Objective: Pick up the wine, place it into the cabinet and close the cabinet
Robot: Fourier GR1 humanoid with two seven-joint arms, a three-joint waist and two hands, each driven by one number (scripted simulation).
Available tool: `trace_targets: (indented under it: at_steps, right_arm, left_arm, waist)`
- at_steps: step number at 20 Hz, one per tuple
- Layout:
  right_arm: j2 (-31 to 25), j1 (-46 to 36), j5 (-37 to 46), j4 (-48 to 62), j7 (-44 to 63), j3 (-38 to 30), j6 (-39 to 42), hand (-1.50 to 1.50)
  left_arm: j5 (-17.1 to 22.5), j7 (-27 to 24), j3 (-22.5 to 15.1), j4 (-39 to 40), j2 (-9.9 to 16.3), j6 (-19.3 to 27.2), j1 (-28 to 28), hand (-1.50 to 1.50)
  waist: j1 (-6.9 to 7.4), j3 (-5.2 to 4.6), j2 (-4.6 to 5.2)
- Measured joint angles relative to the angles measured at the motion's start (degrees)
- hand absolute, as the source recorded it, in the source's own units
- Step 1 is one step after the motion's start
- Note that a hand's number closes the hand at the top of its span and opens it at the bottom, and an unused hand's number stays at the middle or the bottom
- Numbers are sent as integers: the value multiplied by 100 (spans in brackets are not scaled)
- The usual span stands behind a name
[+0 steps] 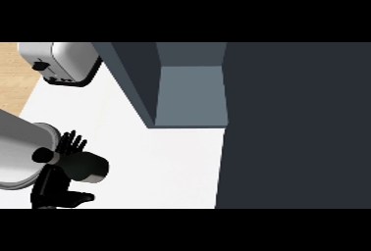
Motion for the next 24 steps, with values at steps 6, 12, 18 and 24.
trace_targets:
  at_steps: [6, 12, 18, 24]
  right_arm:
    - [-35, -215, -35, 31, 127, -256, -6, -150]
    - [73, 14, -63, 16, -10, -191, 102, -150]
    - [166, 201, -22, 45, -187, -110, 168, -150]
    - [173, 34, -19, 45, -29, -89, 106, -150]
  left_arm:
    - [127, -39, -17, 442, 32, -127, -306, 150]
    - [84, -46, -235, 418, 93, -289, -419, 150]
    - [-524, -670, -638, 65, 87, 223, -313, 150]
    - [-493, -663, -626, -479, -160, 797, -27, 150]
  waist:
    - [-5, 0, 1]
    - [-15, 4, -8]
    - [-3, 18, -19]
    - [28, 14, -19]
